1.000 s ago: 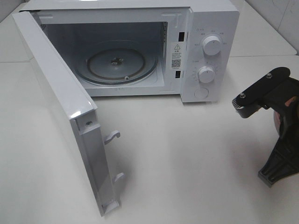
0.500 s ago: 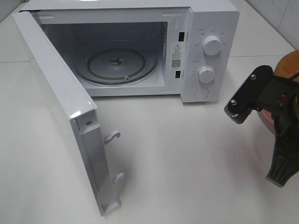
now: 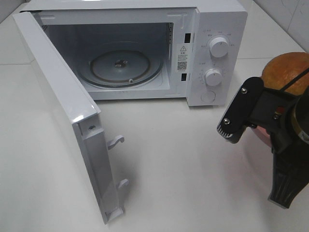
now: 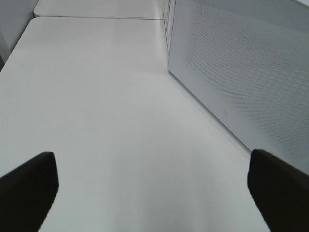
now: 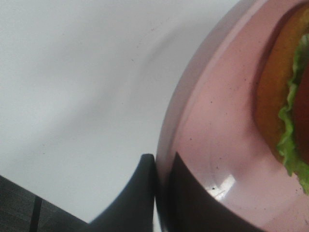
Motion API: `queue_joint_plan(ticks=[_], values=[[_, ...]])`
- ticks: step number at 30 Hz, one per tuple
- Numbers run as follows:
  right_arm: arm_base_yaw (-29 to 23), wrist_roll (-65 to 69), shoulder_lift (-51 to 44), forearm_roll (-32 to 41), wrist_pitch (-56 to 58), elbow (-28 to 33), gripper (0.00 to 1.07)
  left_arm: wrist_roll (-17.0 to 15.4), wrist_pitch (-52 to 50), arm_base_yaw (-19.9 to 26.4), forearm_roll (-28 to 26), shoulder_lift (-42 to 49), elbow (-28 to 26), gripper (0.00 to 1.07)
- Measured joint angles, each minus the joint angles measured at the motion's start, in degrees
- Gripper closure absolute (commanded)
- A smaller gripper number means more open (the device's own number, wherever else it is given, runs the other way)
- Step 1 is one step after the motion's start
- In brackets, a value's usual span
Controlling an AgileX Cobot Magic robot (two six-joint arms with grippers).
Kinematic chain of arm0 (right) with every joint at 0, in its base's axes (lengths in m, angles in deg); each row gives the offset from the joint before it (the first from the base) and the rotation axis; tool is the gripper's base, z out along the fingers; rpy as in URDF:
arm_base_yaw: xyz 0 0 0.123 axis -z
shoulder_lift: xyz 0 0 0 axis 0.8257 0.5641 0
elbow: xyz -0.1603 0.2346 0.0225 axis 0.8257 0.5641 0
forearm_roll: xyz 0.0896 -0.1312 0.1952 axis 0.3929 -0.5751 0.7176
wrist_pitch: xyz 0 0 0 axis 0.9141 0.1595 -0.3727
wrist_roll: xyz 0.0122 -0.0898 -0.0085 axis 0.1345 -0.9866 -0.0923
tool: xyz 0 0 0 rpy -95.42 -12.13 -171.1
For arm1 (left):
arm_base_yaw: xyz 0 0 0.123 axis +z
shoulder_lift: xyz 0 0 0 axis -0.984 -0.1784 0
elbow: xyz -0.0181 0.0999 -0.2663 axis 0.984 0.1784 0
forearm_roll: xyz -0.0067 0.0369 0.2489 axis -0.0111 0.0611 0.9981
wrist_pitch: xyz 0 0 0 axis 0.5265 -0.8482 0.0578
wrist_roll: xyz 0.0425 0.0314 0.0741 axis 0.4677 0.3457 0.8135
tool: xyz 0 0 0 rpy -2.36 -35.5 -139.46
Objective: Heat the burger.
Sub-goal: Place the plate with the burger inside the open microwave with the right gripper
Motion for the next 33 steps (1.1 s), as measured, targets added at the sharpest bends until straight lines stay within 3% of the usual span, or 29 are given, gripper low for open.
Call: queue_joint_plan(ticks=[10, 33], values=[[-4.7, -3.15, 0.0, 0.0, -2.06, 0.0, 1.07, 0.0, 0.0, 0.0, 0.0, 0.0, 0.0, 0.07], [-4.7, -27.5, 0.0, -0.17, -13.12, 0.0, 1.07, 0.0, 0.0, 0.0, 0.0, 0.0, 0.0, 0.07]])
